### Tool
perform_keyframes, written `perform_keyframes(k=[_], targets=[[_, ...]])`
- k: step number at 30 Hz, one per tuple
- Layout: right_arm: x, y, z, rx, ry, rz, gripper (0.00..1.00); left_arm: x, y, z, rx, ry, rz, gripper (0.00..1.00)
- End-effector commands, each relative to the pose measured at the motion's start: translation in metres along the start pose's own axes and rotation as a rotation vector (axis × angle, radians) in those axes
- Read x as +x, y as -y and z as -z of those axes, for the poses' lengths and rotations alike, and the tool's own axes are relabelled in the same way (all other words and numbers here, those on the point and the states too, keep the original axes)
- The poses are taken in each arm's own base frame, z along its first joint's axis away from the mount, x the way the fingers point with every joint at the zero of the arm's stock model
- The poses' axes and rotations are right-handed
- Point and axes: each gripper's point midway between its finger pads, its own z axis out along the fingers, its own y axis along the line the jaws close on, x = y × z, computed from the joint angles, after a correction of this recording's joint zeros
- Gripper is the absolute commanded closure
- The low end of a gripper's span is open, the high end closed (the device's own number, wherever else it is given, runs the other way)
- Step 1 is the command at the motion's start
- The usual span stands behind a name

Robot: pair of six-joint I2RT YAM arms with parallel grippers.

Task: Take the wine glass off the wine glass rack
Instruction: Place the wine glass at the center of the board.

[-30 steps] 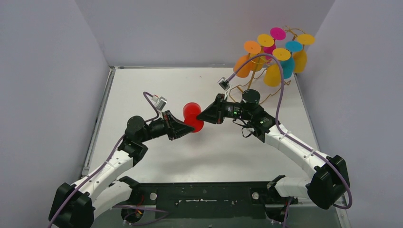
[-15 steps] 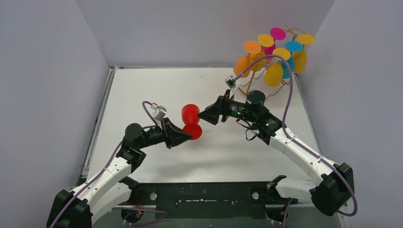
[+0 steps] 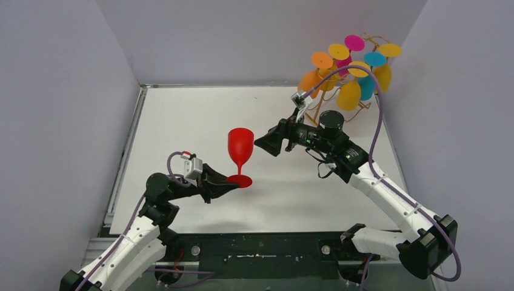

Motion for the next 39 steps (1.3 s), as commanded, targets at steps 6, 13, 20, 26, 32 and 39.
perform_keyframes(k=[6, 13, 20, 26, 32, 39], targets=[[-0.013, -0.015, -0.014, -0.102, -0.095, 0.03, 0.04, 0.005, 0.014, 0.006, 0.091, -0.011, -0.182, 1.0], [-0.012, -0.022, -0.02, -0.222, -0.177, -0.019, 0.03, 0.016, 0.032, 0.01, 0.233, -0.09, -0.219, 1.0], [-0.016, -0.015, -0.02, -0.227, -0.195, -0.018, 0.08, 0.026, 0.039, 0.014, 0.347, -0.181, -0.2, 1.0], [0.004, -0.023, -0.015, -0.317, -0.329, -0.037, 0.21, 0.022, 0.028, 0.011, 0.317, -0.192, -0.255, 1.0], [0.016, -0.018, -0.013, -0.296, -0.402, -0.063, 0.42, 0.019, 0.027, 0.011, 0.321, -0.203, -0.245, 1.0], [0.018, -0.031, -0.013, -0.386, -0.416, -0.11, 0.57, 0.027, 0.022, 0.014, 0.304, -0.243, -0.247, 1.0]])
